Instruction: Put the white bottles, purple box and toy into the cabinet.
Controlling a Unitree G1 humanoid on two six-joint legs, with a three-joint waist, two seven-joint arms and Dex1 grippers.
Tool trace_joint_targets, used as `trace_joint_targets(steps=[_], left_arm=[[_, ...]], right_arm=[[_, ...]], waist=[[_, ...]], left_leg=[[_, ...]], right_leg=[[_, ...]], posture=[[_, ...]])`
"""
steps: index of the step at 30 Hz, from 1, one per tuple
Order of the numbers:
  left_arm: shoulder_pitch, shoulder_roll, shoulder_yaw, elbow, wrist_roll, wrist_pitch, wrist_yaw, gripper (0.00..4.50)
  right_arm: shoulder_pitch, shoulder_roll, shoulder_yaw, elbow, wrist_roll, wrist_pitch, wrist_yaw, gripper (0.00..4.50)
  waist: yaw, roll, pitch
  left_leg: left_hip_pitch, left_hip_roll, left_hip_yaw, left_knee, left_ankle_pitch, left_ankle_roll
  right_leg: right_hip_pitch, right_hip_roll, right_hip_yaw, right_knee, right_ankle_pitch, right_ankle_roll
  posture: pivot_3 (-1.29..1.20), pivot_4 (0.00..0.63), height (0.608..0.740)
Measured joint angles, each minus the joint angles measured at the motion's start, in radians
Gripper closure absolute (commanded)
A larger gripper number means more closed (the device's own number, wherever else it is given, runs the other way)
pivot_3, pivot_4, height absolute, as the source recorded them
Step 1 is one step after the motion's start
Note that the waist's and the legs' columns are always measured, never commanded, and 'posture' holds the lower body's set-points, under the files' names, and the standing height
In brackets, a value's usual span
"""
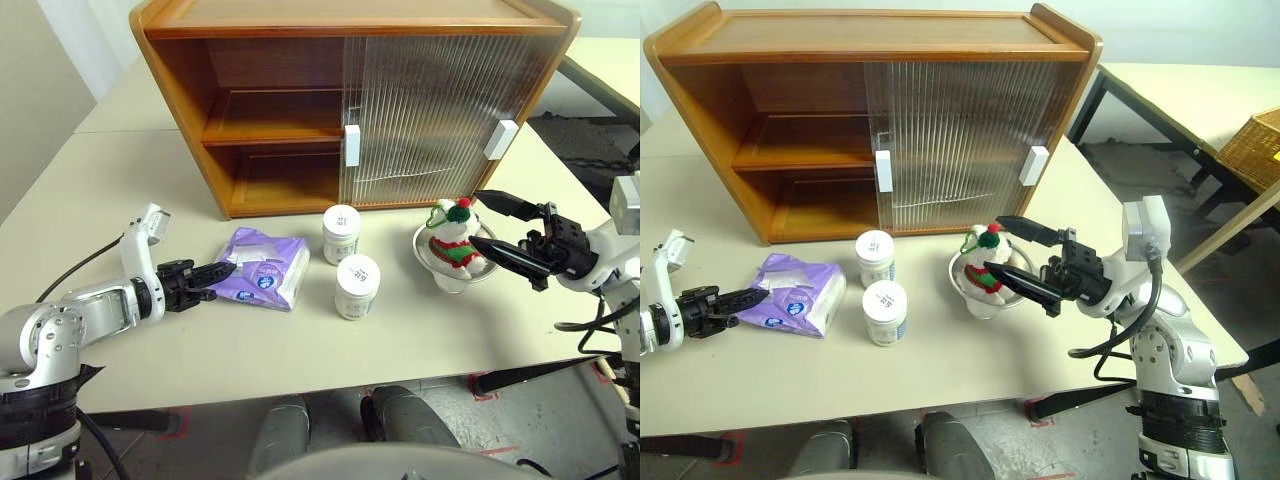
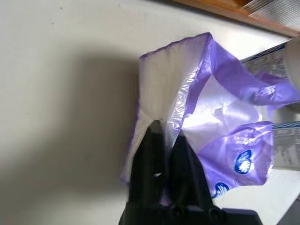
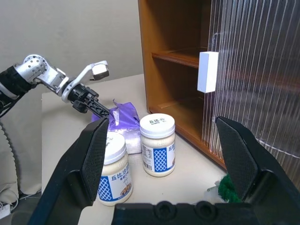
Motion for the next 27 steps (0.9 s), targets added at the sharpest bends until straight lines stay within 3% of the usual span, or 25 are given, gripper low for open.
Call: trace_joint_targets(steps=[8, 14, 16, 19, 23, 27], left_arm=[[-0.052, -0.138, 0.182, -0.025, -0.14, 0.016, 0.124, 4.47], [-0.105, -0.218, 0.257, -0.089, -0.353, 0.019, 0.321, 4.47], [-0.111, -0.224, 0.255, -0.108, -0.457, 0.002, 0.404, 4.47], [-0.143, -0.199, 0.227, -0.127, -0.618, -0.062, 0.558, 4.47], [-0.187, -0.126, 0.153, -0.145, -0.72, -0.147, 0.731, 4.47], [-0.252, -0.119, 0.039, -0.156, -0.801, -0.259, 0.936, 4.47]], right_arm=[[-0.026, -0.001, 0.0, 0.04, -0.008, 0.0, 0.007, 0.0], [-0.056, -0.003, 0.003, 0.064, -0.014, -0.002, 0.034, 0.0], [-0.058, -0.003, 0.008, 0.074, -0.014, -0.002, 0.043, 0.0], [-0.065, 0.002, 0.02, 0.075, -0.013, -0.002, 0.058, 0.0], [-0.068, 0.016, 0.025, 0.073, -0.001, -0.004, 0.075, 0.0], [-0.066, 0.024, 0.028, 0.067, -0.001, -0.01, 0.076, 0.0]], waist=[[0.001, 0.0, 0.0], [0.01, -0.001, 0.0], [0.013, -0.001, 0.0], [0.019, -0.001, 0.0], [0.022, -0.001, 0.0], [0.025, -0.002, 0.001]], left_leg=[[0.002, 0.0, 0.002, 0.001, 0.001, 0.0], [0.01, -0.001, 0.006, 0.002, 0.003, 0.001], [0.015, -0.001, 0.008, 0.002, 0.003, 0.001], [0.019, -0.001, 0.009, 0.002, 0.003, 0.001], [0.021, -0.001, 0.009, 0.002, 0.003, 0.001], [0.02, -0.002, 0.009, 0.002, 0.003, 0.001]], right_leg=[[0.003, 0.0, 0.0, 0.0, 0.002, 0.003], [0.011, 0.001, 0.0, 0.0, 0.002, 0.007], [0.015, 0.001, 0.0, 0.0, -0.003, 0.016], [0.019, 0.001, 0.0, 0.0, -0.003, 0.017], [0.02, 0.001, 0.0, 0.001, -0.002, 0.015], [0.019, 0.001, 0.0, 0.001, -0.001, 0.014]], posture=[[-0.13, 0.046, 0.74], [-0.12, 0.043, 0.74], [-0.11, 0.042, 0.74], [-0.11, 0.043, 0.74], [-0.12, 0.046, 0.74], [-0.12, 0.047, 0.74]])
